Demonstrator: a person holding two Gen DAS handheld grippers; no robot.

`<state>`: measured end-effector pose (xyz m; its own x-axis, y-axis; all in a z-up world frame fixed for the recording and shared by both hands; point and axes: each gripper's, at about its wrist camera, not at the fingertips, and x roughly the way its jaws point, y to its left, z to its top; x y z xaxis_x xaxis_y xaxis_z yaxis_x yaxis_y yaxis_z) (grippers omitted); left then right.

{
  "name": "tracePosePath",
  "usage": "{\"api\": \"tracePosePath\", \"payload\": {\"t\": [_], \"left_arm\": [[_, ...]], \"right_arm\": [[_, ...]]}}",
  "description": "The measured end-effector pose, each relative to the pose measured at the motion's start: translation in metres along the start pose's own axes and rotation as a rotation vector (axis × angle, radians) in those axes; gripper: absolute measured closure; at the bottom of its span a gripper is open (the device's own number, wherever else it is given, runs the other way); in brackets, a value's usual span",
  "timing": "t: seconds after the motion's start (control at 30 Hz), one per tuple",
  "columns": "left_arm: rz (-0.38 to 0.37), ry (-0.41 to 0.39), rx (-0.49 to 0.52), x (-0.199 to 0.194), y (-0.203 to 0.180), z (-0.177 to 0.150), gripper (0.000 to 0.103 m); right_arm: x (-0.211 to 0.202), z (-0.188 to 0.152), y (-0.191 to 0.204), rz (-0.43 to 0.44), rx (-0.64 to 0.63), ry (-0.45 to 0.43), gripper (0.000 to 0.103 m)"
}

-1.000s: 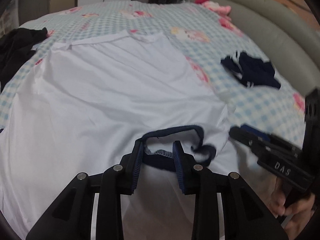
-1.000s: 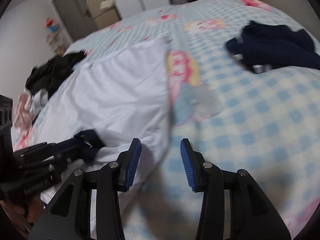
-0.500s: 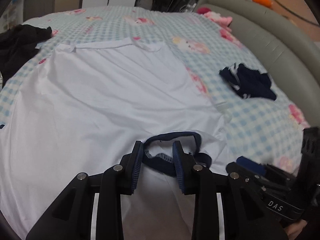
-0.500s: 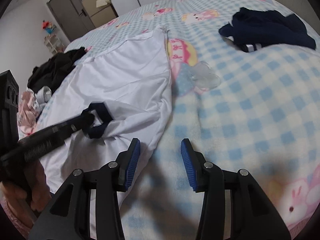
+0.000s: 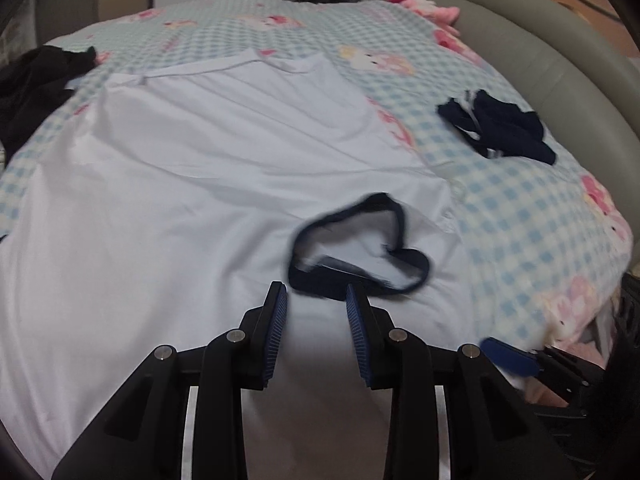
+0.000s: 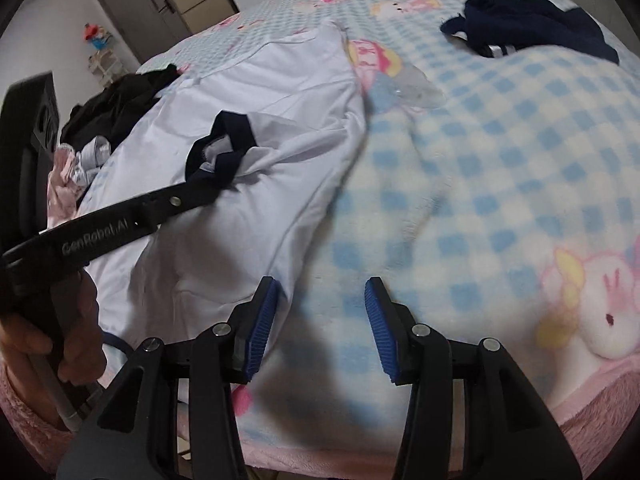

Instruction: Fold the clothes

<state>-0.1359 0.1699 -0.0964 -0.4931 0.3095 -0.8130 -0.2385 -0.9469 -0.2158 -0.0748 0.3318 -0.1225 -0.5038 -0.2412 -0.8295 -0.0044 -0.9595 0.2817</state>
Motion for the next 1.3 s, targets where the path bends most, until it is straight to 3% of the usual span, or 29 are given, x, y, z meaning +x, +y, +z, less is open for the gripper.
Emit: {"api": "tracePosePath", "payload": {"t": [0.13,0.27,0.33,0.5,0.63,0.77,0.87,1.0,1.2,1.3], "left_arm": [[-0.144,-0.009,-0.052,-0.009,0.011,-0.007,0.070],[-0.259,-0.006,0.017,-0.012,-0.011,-0.017,0.070],[-0.223,-0.002,0.059,-0.007,-0.025,-0.019,0.070],[-0.079,0.007,0.065,-0.001,-0.026,-0.012,0.070],[-0.160,-0.008,0.027,-0.011,-0.012,-0.013,0.070],[-0.234,-0.021,-0.004,-0.019,0.000,-0.015,0.070],[-0.219,0.002,0.052,-0.011,-0.016,-0.018,0.070],[-0.112,0.021,0.054,-0.001,-0.018,-0.016,0.070],[-0.166,-0.022,-0.039,-0.013,0.008,-0.006,0.070],[-0.204,-0.009,0.002,-0.012,0.001,-0.007,0.070]], "right_arm": [[-0.007,-0.003,-0.011,0.001,0.043,-0.015,0.056],[-0.021,-0.003,-0.018,0.055,0.106,-0.070,0.056],[-0.022,-0.003,-0.016,0.049,0.107,-0.071,0.056],[-0.010,-0.014,-0.012,-0.084,0.058,-0.003,0.056],[-0.020,-0.016,-0.017,-0.074,0.080,-0.031,0.056],[-0.031,-0.009,-0.015,0.028,0.084,-0.107,0.056],[-0.029,-0.005,-0.005,0.107,0.063,-0.122,0.055],[-0.006,-0.008,0.000,0.019,0.036,-0.025,0.055],[-0.023,-0.006,-0.029,0.027,0.141,-0.099,0.056],[-0.028,-0.002,-0.035,0.101,0.172,-0.131,0.055]]}}
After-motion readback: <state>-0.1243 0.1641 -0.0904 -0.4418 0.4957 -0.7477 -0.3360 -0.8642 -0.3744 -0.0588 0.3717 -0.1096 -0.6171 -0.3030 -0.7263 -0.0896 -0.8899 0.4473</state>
